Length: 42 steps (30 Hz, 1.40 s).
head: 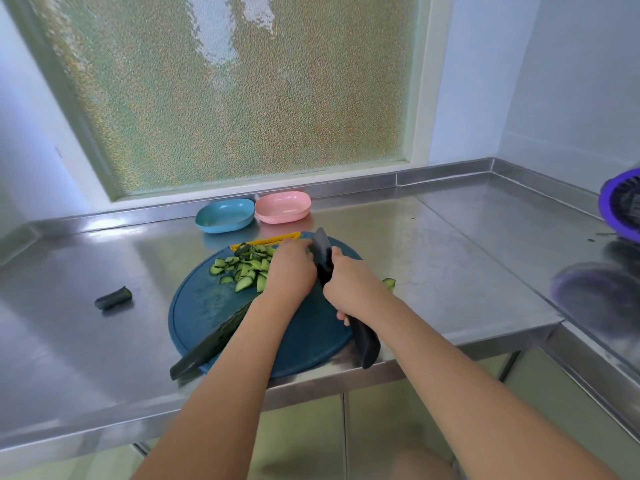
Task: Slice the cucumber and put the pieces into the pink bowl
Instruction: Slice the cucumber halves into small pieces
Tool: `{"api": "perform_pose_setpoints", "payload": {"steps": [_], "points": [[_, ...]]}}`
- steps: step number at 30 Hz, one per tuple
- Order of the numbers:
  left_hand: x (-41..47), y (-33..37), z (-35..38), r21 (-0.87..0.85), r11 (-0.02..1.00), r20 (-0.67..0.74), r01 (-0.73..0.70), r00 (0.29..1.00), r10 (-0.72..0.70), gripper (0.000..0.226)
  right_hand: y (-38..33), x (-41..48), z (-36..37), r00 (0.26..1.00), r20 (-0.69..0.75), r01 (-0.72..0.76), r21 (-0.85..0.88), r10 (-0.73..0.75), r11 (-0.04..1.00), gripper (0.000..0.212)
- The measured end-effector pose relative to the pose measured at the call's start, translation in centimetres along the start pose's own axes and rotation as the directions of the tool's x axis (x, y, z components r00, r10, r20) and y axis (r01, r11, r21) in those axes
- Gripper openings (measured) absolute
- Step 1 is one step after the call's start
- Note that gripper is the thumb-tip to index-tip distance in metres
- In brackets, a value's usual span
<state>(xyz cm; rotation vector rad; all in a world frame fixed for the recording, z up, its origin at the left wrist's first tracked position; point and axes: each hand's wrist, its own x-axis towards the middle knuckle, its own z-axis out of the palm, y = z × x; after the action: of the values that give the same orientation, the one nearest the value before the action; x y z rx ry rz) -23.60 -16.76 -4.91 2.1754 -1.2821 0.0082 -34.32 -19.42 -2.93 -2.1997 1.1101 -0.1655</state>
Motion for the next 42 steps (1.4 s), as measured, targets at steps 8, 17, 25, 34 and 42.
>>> {"api": "perform_pose_setpoints", "payload": {"steps": [8, 17, 25, 34, 42], "points": [[-3.6, -1.6, 0.8, 0.338, 0.941, -0.031, 0.025, 0.999, -0.016, 0.034, 1.0, 0.1, 0.2, 0.999, -0.003, 0.043, 0.043, -0.043, 0.998, 0.081], [-4.1, -2.2, 1.5, 0.330, 0.944, -0.125, 0.002, 0.991, 0.041, 0.044, 3.1, 0.3, 0.9, 0.998, -0.058, 0.056, 0.310, -0.040, 0.949, 0.075], [-4.2, -2.0, 1.4, 0.306, 0.952, -0.142, -0.005, 0.989, 0.051, 0.040, 3.4, 0.4, 0.9, 0.992, -0.093, 0.117, 0.417, -0.086, 0.901, 0.072], [-4.3, -2.0, 1.3, 0.302, 0.953, -0.146, -0.004, 0.988, 0.050, 0.042, 3.8, 0.5, 1.3, 0.986, -0.119, 0.158, 0.470, -0.116, 0.868, 0.071], [-4.3, -2.0, 1.3, 0.287, 0.958, -0.147, -0.012, 0.987, 0.057, 0.040, 3.7, 0.5, 1.5, 0.988, -0.111, 0.147, 0.426, -0.110, 0.892, 0.070]]}}
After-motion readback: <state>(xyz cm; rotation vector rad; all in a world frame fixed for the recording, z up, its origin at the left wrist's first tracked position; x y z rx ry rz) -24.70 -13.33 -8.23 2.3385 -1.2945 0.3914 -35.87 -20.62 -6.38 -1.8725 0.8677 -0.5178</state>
